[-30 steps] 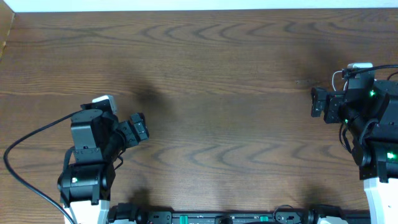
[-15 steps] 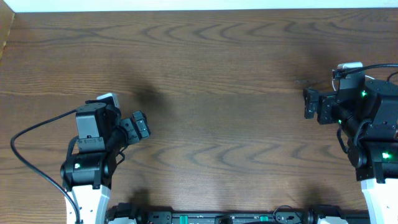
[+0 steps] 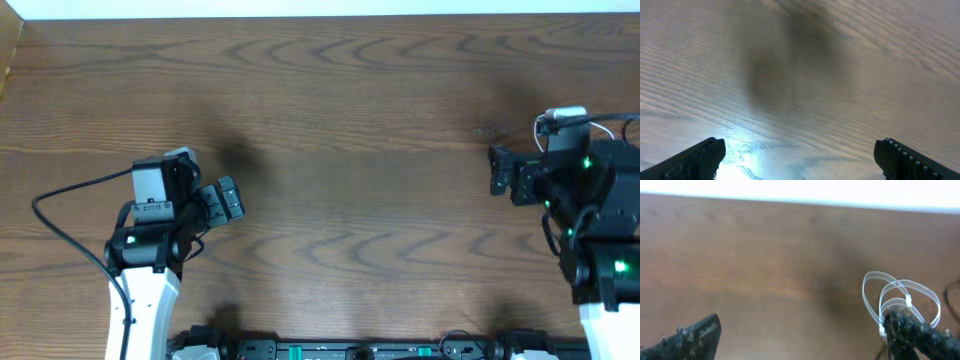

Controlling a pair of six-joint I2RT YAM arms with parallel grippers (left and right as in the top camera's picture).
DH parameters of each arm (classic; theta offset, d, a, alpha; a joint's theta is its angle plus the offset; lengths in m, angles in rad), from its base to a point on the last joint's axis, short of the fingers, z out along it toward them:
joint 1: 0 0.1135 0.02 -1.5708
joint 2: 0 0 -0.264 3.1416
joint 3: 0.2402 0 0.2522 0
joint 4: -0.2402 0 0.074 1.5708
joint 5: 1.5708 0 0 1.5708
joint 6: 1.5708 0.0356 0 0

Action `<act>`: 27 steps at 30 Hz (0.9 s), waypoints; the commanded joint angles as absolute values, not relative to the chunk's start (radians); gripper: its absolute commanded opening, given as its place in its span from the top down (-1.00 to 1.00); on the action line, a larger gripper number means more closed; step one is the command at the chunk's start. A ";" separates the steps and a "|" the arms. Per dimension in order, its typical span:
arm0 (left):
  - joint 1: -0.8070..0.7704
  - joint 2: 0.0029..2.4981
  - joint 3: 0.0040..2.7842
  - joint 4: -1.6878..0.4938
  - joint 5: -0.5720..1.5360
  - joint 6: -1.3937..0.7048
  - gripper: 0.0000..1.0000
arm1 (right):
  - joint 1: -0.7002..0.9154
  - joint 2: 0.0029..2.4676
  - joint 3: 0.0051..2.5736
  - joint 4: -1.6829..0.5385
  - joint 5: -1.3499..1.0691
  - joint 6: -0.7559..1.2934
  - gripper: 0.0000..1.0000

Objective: Untangle cables

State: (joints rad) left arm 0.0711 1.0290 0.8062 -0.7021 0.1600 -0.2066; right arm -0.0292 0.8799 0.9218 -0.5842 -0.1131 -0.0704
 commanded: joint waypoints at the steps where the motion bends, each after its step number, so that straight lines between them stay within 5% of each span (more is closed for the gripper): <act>1: 0.073 1.060 0.801 -0.701 0.172 -0.211 -0.99 | -0.025 0.782 0.799 -0.473 -0.146 -0.076 -0.98; 16: 0.073 1.112 0.801 -0.701 0.172 -0.211 -0.99 | 0.046 0.368 0.113 0.512 -0.140 -0.065 -0.98; 27: 0.073 1.112 0.801 -0.701 0.172 -0.211 -0.99 | 0.069 0.202 0.006 0.473 -0.054 -0.069 -0.98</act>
State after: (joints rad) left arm 0.0711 1.1091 0.8059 -0.7002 0.1596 -0.2066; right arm 0.0605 0.2367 0.0071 0.5060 -0.1177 -0.0696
